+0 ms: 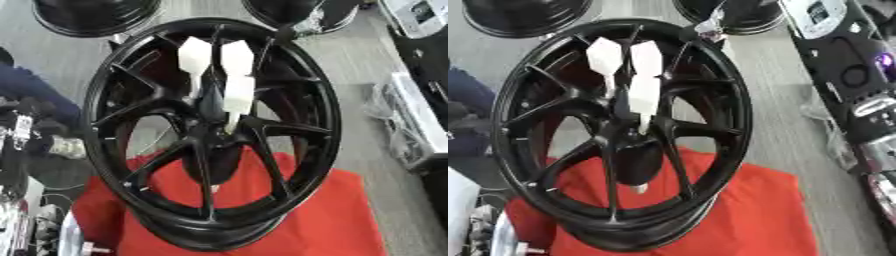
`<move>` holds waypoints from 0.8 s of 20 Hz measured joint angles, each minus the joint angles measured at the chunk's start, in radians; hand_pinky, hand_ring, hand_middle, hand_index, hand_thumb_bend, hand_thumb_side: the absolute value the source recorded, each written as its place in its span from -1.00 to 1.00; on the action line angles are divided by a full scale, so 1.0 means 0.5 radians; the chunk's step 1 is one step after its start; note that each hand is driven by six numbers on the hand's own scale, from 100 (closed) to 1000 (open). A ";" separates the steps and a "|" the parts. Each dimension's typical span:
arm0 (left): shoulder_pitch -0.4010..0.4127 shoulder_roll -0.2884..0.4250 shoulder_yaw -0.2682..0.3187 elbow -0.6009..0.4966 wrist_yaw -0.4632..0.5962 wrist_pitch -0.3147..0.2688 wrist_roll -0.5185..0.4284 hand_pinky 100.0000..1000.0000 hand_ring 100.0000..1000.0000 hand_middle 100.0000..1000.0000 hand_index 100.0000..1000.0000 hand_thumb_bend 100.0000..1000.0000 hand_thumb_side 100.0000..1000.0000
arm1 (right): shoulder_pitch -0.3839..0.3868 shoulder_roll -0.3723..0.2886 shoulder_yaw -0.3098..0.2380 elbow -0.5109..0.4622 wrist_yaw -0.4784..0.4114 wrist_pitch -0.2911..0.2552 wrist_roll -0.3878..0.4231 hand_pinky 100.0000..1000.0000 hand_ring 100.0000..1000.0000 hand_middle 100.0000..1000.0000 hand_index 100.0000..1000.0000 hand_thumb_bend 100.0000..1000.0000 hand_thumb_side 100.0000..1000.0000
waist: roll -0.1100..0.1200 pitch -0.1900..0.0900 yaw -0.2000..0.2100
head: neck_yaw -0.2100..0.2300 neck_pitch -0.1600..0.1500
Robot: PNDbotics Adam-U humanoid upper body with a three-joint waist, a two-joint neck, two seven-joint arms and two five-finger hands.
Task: Pull the pin out of the wheel hub.
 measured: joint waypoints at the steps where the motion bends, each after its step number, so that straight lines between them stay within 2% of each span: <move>1: 0.000 0.000 0.000 0.001 0.000 0.000 -0.001 0.30 0.56 0.28 0.38 -0.57 0.62 | 0.000 0.011 0.000 0.007 0.009 -0.002 -0.002 0.67 0.77 0.76 0.90 -0.06 -0.44 | 0.002 0.000 0.002 | -0.004 0.000; 16: -0.015 -0.008 -0.012 0.017 0.006 -0.003 -0.012 0.30 0.55 0.28 0.38 -0.58 0.63 | -0.019 0.107 0.016 0.038 0.078 -0.009 -0.009 0.67 0.76 0.75 0.90 -0.05 -0.45 | 0.014 0.000 0.021 | -0.052 0.000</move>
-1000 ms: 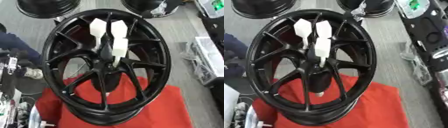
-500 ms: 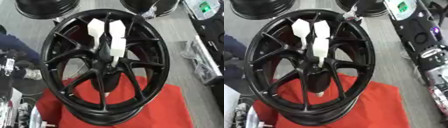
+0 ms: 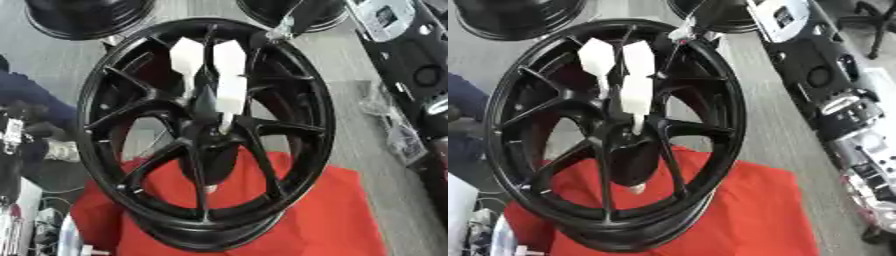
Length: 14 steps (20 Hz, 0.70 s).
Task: Pull the pin out of the wheel hub.
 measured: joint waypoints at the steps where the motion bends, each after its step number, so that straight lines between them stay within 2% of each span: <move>1: 0.000 -0.002 0.000 0.000 0.000 -0.001 -0.001 0.30 0.55 0.28 0.38 -0.58 0.63 | 0.000 0.005 0.003 0.000 0.010 0.000 0.000 0.67 0.76 0.75 0.90 -0.04 -0.45 | 0.000 0.000 0.002 | -0.001 0.000; 14: 0.000 -0.009 0.000 0.001 0.000 0.000 -0.009 0.30 0.55 0.28 0.38 -0.58 0.63 | -0.006 0.069 0.016 0.012 0.109 -0.003 -0.003 0.66 0.74 0.70 0.88 -0.05 -0.47 | 0.002 0.000 0.015 | -0.025 0.000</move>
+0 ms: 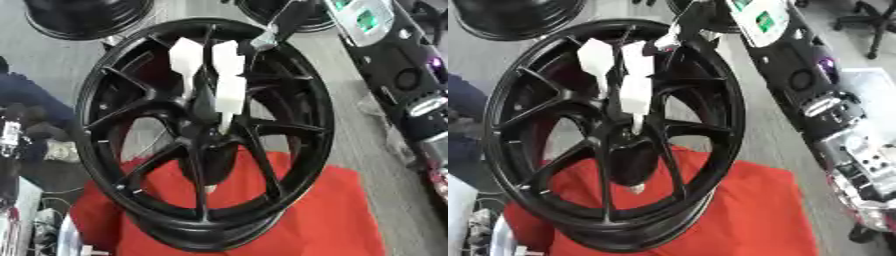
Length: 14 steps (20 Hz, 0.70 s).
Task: Pull the pin out of the wheel hub.
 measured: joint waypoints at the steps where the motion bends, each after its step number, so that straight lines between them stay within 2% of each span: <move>1: 0.000 0.000 0.000 0.000 0.000 0.000 0.000 0.30 0.55 0.28 0.38 -0.58 0.63 | 0.000 0.001 0.004 0.000 0.000 0.002 0.002 0.66 0.74 0.69 0.88 -0.05 -0.47 | 0.001 0.000 0.000 | -0.002 0.000; 14: 0.000 0.000 0.000 0.001 0.000 0.002 -0.004 0.31 0.55 0.28 0.39 -0.58 0.64 | 0.003 0.019 0.020 0.019 0.009 0.068 0.068 0.63 0.67 0.59 0.82 0.00 -0.53 | 0.002 0.000 0.001 | -0.010 0.000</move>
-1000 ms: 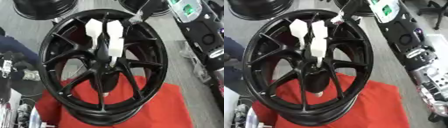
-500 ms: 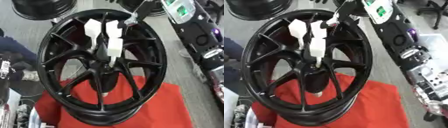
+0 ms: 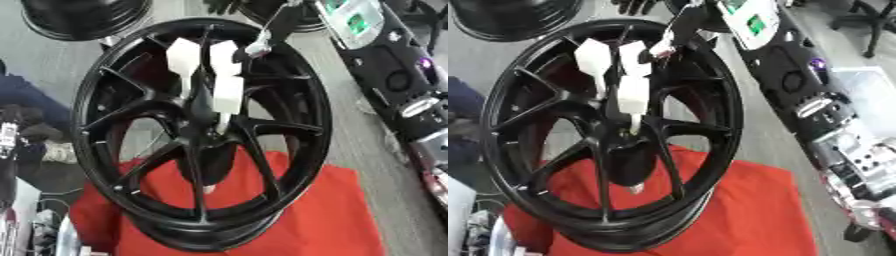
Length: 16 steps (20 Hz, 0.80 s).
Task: Pull the pin out of the wheel hub.
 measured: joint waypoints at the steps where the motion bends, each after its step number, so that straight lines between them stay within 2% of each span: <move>1: 0.000 0.000 0.000 0.000 0.000 0.000 0.000 0.31 0.55 0.28 0.39 -0.58 0.64 | 0.001 0.003 0.000 0.006 0.003 0.002 0.002 0.63 0.67 0.59 0.82 0.00 -0.54 | 0.000 0.000 0.001 | 0.000 0.000; 16: 0.000 -0.001 0.000 0.000 0.000 0.001 -0.001 0.31 0.55 0.28 0.39 -0.58 0.64 | 0.026 0.044 -0.001 0.094 0.052 0.010 0.010 0.62 0.64 0.50 0.71 -0.08 -0.57 | -0.004 0.007 0.014 | -0.001 0.000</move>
